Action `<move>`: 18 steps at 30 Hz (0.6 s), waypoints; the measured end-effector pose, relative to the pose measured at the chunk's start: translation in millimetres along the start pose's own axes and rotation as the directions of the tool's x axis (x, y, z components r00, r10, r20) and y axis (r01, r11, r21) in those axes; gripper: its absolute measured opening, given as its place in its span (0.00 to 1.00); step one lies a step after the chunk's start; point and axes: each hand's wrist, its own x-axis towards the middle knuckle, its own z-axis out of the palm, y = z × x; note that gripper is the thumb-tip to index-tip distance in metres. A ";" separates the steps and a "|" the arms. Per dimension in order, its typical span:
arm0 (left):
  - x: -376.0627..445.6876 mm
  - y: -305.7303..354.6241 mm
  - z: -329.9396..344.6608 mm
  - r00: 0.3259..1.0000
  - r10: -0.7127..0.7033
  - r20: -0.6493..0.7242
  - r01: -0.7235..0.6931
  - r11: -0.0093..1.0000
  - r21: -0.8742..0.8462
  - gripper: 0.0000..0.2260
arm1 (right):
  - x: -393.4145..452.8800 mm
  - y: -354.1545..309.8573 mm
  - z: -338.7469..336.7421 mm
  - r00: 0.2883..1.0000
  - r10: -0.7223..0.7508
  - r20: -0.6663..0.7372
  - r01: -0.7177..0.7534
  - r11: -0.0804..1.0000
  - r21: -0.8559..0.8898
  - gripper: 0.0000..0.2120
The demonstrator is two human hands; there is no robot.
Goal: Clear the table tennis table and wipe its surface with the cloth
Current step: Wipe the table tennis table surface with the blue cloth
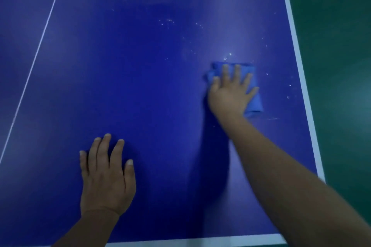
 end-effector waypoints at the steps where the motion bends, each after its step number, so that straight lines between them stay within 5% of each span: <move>1: 0.0 0.3 -0.1 1.000 -0.002 -0.005 0.002 1.000 0.000 0.27 | -21.6 -20.2 6.5 0.992 -0.123 0.013 0.123 0.992 -0.020 0.27; 3: 0.3 1.1 -0.1 1.000 -0.009 -0.015 0.009 1.000 -0.004 0.27 | -52.7 -36.9 13.6 0.933 -0.350 0.086 0.355 0.934 -0.047 0.27; 5: 0.8 2.6 -0.2 1.000 -0.009 -0.024 0.009 1.000 -0.009 0.28 | -35.8 -14.0 9.8 0.901 -0.423 0.100 0.431 0.900 -0.072 0.26; 8: 0.6 2.5 0.9 1.000 -0.004 -0.029 0.003 1.000 -0.013 0.28 | 22.8 62.0 -8.6 0.994 -0.110 0.010 0.111 0.989 -0.098 0.26; 10: 0.7 2.1 1.6 0.999 -0.002 -0.036 0.001 1.000 -0.023 0.27 | 49.0 102.8 -23.8 0.989 0.142 0.041 -0.141 0.990 -0.022 0.27; 12: -0.2 1.4 1.3 0.999 0.000 -0.040 -0.001 1.000 -0.017 0.27 | 51.0 103.1 -24.4 0.972 0.232 0.045 -0.232 0.973 0.001 0.28; 15: 0.4 2.8 -0.7 0.999 -0.004 -0.043 0.004 1.000 -0.020 0.27 | 12.1 53.3 -4.6 0.998 0.056 -0.002 -0.056 0.998 0.002 0.27; 18: 0.8 3.4 -0.5 0.999 -0.007 -0.038 0.006 1.000 -0.021 0.27 | -72.1 19.3 18.2 0.922 -0.387 0.009 0.387 0.921 -0.044 0.27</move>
